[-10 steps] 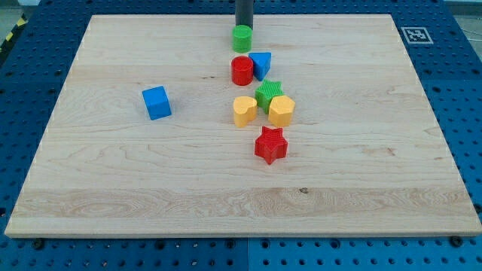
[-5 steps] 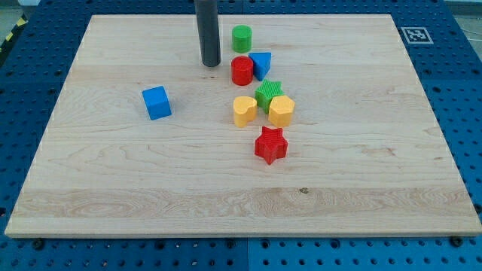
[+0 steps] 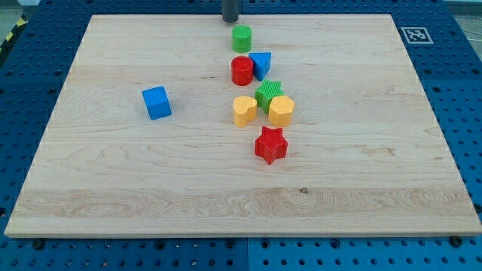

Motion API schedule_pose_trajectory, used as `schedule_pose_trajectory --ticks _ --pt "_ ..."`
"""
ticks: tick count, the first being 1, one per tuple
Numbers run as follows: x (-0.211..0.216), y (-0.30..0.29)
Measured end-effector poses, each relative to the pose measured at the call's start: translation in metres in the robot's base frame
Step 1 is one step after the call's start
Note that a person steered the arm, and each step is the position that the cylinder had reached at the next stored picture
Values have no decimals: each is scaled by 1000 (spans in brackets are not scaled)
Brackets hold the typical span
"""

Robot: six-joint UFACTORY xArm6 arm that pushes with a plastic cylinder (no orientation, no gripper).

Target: Push the red circle into the green star

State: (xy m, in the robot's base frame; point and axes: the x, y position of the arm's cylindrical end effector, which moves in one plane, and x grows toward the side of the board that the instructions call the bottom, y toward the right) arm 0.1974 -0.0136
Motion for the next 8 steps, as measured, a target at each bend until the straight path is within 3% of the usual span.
schedule_pose_trajectory --ticks 3,4,6,8 --pt "0 2" --pt "25 -4" --pt "145 -4" --pt "191 -8"
